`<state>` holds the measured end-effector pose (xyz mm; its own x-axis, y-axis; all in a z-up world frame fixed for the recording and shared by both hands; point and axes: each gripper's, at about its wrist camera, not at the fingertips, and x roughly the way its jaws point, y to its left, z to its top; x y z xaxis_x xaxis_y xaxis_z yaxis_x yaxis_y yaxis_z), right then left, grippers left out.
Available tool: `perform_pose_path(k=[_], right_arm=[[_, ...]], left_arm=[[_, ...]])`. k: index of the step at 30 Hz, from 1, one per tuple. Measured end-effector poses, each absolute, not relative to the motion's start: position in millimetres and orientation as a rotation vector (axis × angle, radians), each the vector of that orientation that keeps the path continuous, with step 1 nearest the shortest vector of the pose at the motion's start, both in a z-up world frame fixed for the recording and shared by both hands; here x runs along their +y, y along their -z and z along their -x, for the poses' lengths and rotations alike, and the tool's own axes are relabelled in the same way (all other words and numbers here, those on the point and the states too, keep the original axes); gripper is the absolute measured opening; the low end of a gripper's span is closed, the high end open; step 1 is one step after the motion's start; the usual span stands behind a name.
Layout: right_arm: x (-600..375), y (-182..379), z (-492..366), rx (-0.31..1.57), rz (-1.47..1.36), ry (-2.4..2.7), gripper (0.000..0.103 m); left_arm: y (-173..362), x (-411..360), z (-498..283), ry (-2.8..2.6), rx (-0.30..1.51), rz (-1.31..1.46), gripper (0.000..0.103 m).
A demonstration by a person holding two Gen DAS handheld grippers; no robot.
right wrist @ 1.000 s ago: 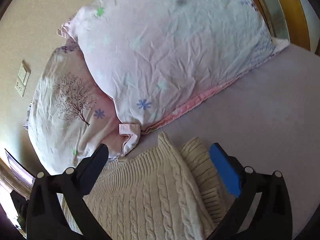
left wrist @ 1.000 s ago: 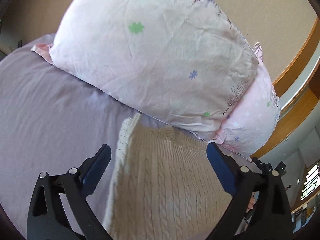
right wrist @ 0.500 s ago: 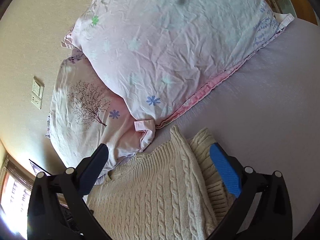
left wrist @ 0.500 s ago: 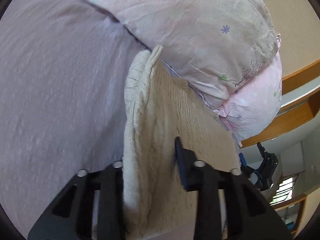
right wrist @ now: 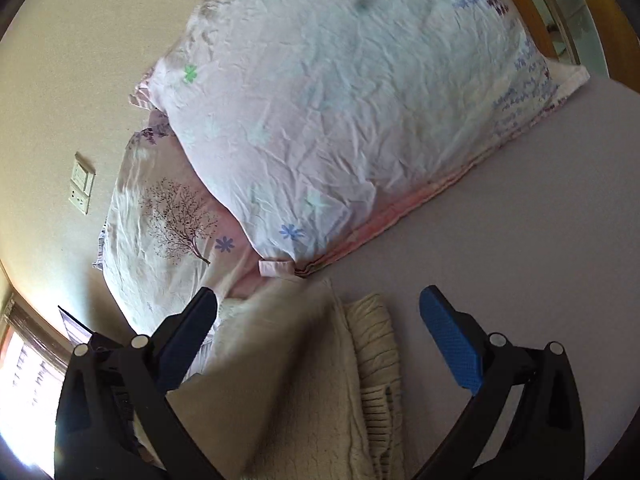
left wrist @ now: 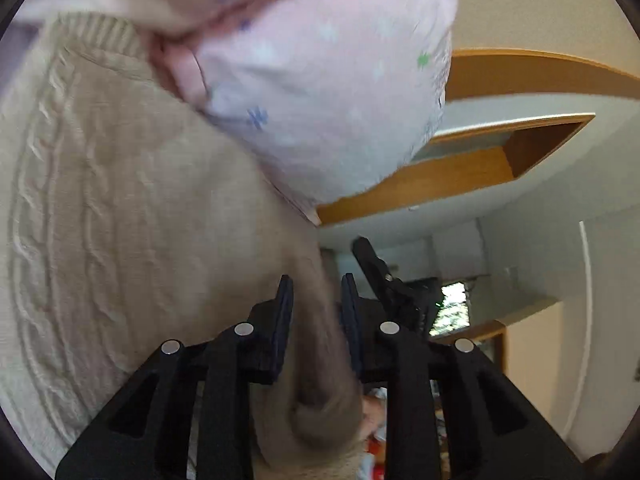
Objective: Fold small clothes
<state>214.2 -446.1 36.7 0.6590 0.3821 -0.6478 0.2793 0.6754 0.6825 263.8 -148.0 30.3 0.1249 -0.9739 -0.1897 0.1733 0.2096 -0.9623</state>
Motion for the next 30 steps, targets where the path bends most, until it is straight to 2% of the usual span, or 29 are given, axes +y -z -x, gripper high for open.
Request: perform_pose_path(k=[2, 3, 4, 5, 7, 10, 15, 17, 18, 19, 21, 22, 24, 28, 29, 30], right_arm=[[-451.2, -23.4, -217.3, 0.945, -0.913, -0.093, 0.101], [-451.6, -17.9, -218.5, 0.978, -0.933, -0.103, 0.101], [-450.7, -13.6, -219.6, 1.009, -0.944, -0.117, 0.101], [-447.9, -9.5, -221.0, 1.043, -0.945, -0.13, 0.101], [-439.4, -2.9, -223.7, 1.103, -0.931, -0.148, 0.101], [-421.1, 6.6, -228.8, 1.18, -0.921, -0.215, 0.101], [-403.1, 11.7, -229.6, 1.226, -0.845, -0.238, 0.101], [-399.4, 11.7, -228.0, 1.223, -0.82, -0.242, 0.09], [-396.3, 12.6, -227.4, 1.226, -0.809, -0.233, 0.074], [-393.9, 13.2, -227.1, 1.232, -0.794, -0.232, 0.051], [-387.7, 21.3, -227.2, 1.245, -0.852, -0.279, 0.043], [-385.7, 20.9, -226.5, 1.233, -0.859, -0.286, 0.041], [-379.9, 14.4, -224.1, 1.19, -0.886, -0.339, 0.039], [-345.8, 9.0, -228.8, 1.149, -0.937, -0.504, 0.039], [-333.9, 10.6, -231.6, 1.161, -0.918, -0.513, 0.042], [-322.3, 11.8, -234.6, 1.184, -0.871, -0.496, 0.05]], left_arm=[[-38.5, -153.0, -259.3, 1.106, 1.055, 0.972, 0.029], [-49.1, -145.9, -254.6, 1.092, 1.01, 0.907, 0.05], [-58.8, -135.0, -251.2, 1.048, 0.967, 0.842, 0.078], [-66.1, -117.4, -246.5, 0.961, 0.923, 0.777, 0.084], [-71.8, -85.3, -240.2, 0.779, 0.893, 0.649, 0.089], [-61.7, -46.8, -242.7, 0.531, 0.913, 0.515, 0.09], [-20.6, -43.9, -251.8, 0.532, 1.07, 0.538, 0.09], [-14.3, -55.0, -248.9, 0.557, 1.062, 0.535, 0.091], [-15.2, -60.4, -247.9, 0.565, 1.047, 0.522, 0.091], [-14.1, -66.1, -245.5, 0.588, 1.052, 0.519, 0.088], [-10.8, -73.1, -244.6, 0.577, 1.038, 0.519, 0.075], [-12.7, -71.8, -242.2, 0.577, 1.025, 0.505, 0.064], [-20.5, -64.4, -233.4, 0.609, 1.011, 0.486, 0.051], [-44.6, -29.2, -211.5, 0.587, 0.952, 0.391, 0.049], [-49.7, -22.1, -208.4, 0.552, 0.932, 0.337, 0.051], [-52.2, -16.5, -208.3, 0.512, 0.919, 0.291, 0.054]])
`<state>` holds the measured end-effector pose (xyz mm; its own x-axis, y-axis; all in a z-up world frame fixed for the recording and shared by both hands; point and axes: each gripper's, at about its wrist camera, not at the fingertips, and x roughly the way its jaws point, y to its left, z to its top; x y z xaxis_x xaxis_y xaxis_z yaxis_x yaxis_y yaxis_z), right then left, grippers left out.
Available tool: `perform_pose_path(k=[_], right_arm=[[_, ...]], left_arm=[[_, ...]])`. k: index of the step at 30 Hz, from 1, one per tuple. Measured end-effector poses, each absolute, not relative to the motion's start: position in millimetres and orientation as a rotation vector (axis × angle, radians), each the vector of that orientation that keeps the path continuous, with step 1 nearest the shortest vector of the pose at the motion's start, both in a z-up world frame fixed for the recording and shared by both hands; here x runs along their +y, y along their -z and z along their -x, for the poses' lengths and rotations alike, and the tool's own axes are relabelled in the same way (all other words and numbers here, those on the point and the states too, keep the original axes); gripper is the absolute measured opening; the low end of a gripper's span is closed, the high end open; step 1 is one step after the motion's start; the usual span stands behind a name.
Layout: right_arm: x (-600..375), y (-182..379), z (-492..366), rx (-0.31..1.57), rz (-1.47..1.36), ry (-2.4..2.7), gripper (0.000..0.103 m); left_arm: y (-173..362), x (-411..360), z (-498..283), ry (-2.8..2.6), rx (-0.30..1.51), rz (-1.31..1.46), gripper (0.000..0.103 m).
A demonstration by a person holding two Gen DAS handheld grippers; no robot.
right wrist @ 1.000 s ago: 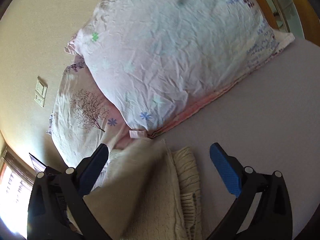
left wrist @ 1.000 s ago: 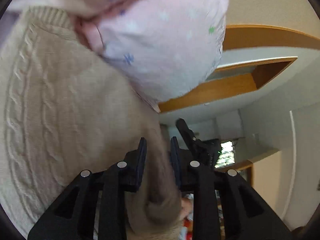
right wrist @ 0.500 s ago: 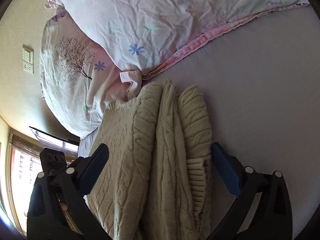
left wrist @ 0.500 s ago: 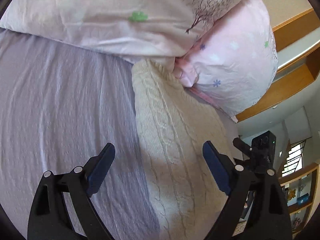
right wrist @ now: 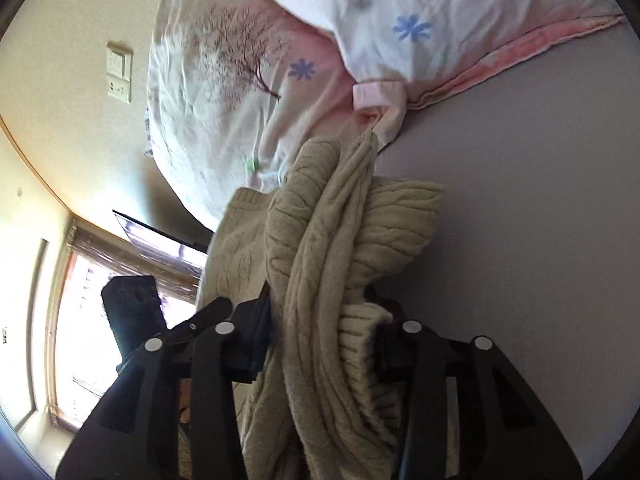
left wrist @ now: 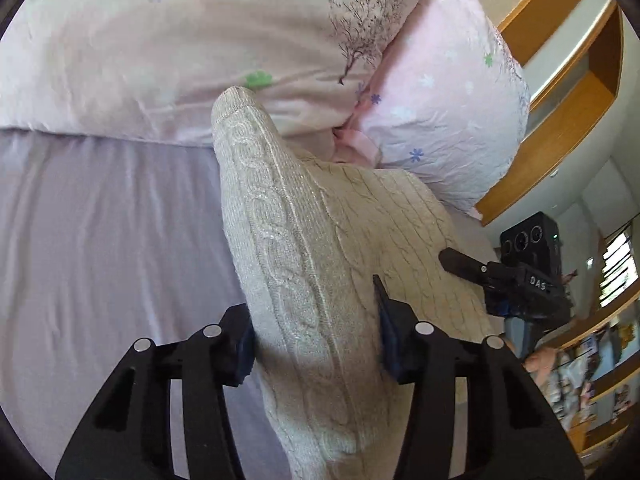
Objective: Fold small clothes
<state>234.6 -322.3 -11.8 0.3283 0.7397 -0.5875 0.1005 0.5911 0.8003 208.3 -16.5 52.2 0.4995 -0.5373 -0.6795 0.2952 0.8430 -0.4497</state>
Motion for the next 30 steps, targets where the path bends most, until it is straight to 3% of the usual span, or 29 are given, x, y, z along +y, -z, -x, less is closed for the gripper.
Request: perform_pose_path(k=[3, 5, 6, 7, 10, 11, 13, 15, 22, 24, 26, 27, 28, 30], right_arm=[[-311.4, -5.1, -231.4, 1.155, -0.631, -0.293, 0.06], [-323.5, -29.8, -216.8, 1.013, -0.671, -0.284, 0.06], [-325.2, -41.1, -211.2, 0.965, -0.684, -0.318, 0.06], [-323.2, -47.9, -207.7, 0.947, -0.676, -0.346, 0.06], [-302.5, -47.7, -213.0, 1.013, -0.596, -0.389, 0.058], [-297.1, -41.1, -219.0, 1.059, -0.571, -0.387, 0.056], [-284.4, -24.0, -231.2, 1.144, -0.511, -0.348, 0.013], [-290.4, -22.4, -226.0, 1.155, -0.524, -0.349, 0.011], [-347.4, -24.7, -177.6, 1.115, -0.63, -0.165, 0.01], [-341.6, -29.1, -176.3, 1.104, -0.606, -0.165, 0.015], [-337.3, -40.3, -167.2, 1.073, -0.607, -0.158, 0.037], [-332.0, -48.2, -158.1, 1.055, -0.59, -0.155, 0.065], [-328.2, -58.0, -144.9, 1.034, -0.561, -0.157, 0.086], [-319.4, -71.6, -122.4, 1.026, -0.493, -0.159, 0.093]], left_arm=[[-46.9, -6.4, -210.0, 0.424, 0.928, 0.267, 0.06], [-51.4, 0.6, -198.7, 0.373, 0.878, 0.261, 0.065], [-57.1, 2.3, -190.3, 0.349, 0.833, 0.232, 0.074], [-63.3, 3.8, -180.7, 0.328, 0.791, 0.201, 0.082], [-75.6, 7.2, -151.1, 0.288, 0.71, 0.133, 0.087], [-77.6, 8.3, -142.7, 0.277, 0.702, 0.12, 0.091], [-76.8, 7.6, -126.4, 0.269, 0.697, 0.105, 0.096], [-73.6, 2.9, -113.3, 0.252, 0.711, 0.084, 0.102], [-47.5, 1.3, -82.0, 0.281, 0.765, 0.085, 0.102], [-40.4, -0.2, -86.4, 0.277, 0.803, 0.102, 0.102], [-36.2, -1.7, -89.5, 0.262, 0.842, 0.106, 0.102], [-34.8, -2.0, -89.5, 0.255, 0.854, 0.108, 0.102], [-34.0, -2.5, -89.0, 0.252, 0.862, 0.108, 0.102], [-34.6, -5.7, -88.3, 0.24, 0.871, 0.083, 0.102]])
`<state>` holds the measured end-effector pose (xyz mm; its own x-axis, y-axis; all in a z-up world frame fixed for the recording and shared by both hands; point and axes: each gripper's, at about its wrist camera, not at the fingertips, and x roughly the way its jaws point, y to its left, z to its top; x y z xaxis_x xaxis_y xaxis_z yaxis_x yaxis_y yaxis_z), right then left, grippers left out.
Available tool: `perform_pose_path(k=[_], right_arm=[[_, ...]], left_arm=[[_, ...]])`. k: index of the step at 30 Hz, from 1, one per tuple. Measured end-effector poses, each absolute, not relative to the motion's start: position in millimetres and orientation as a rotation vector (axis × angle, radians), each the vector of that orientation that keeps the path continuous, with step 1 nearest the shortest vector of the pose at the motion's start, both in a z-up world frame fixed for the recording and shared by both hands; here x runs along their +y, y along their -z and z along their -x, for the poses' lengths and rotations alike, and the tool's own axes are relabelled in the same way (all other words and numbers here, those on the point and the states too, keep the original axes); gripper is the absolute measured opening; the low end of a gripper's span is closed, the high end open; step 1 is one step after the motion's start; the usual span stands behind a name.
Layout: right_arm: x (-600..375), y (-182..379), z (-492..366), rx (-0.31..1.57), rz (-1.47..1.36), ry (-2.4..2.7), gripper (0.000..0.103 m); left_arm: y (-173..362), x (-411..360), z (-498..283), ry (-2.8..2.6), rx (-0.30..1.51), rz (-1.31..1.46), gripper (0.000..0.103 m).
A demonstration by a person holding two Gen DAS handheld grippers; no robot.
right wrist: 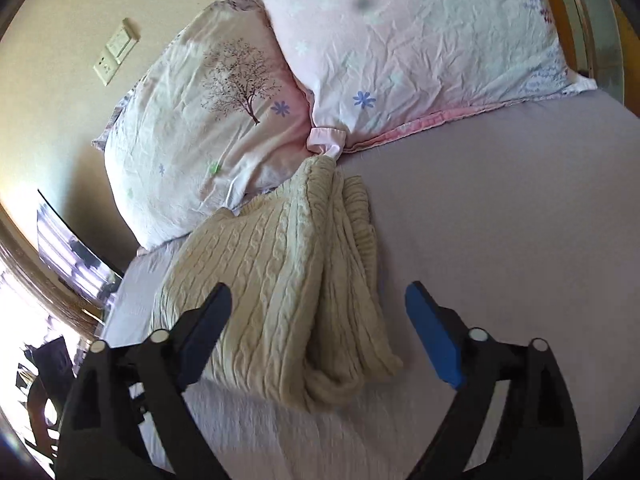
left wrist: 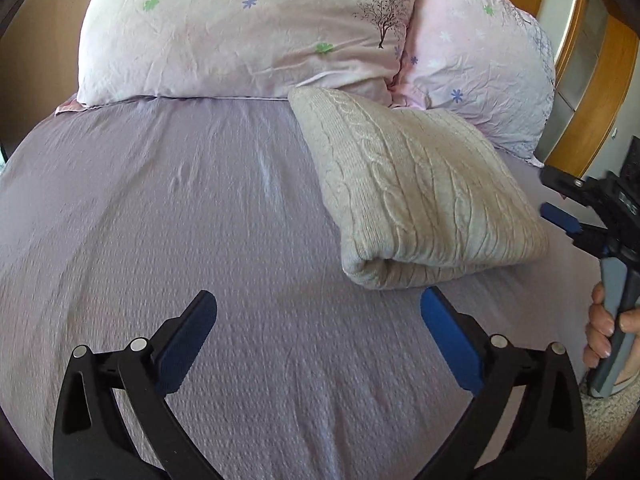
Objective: Fold small clothes
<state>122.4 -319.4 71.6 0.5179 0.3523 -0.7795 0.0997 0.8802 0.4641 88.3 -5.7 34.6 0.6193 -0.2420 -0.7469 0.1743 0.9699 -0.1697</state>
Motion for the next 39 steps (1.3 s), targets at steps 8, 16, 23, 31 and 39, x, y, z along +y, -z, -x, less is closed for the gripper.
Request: perform_pose_path(k=[8, 16, 23, 31, 39], right_arm=[[-291.6, -50.0, -79.2, 1.202, -0.3, -0.176, 0.098], [-240.8, -38.5, -86.1, 1.223, -0.043, -0.1, 0.101], [-233.8, -37.6, -84.0, 1.224, 0.002, -0.082, 0.101], [-233.7, -38.0, -83.5, 1.22, 0.002, -0.083, 0.101], [-233.6, -37.9, -83.6, 1.219, 0.003, -0.084, 0.101]], left_arm=[[-28.5, -28.4, -96.2, 0.158, 0.941, -0.053, 0.102], [-25.9, -37.8, -96.0, 0.128, 0.939, -0.09, 0.102], [-26.3, -36.0, -96.7, 0.135, 0.931, -0.093, 0.102], [-26.5, -35.8, -95.8, 0.14, 0.925, -0.096, 0.102], [-26.6, -35.6, -96.0, 0.14, 0.924, -0.096, 0.102]])
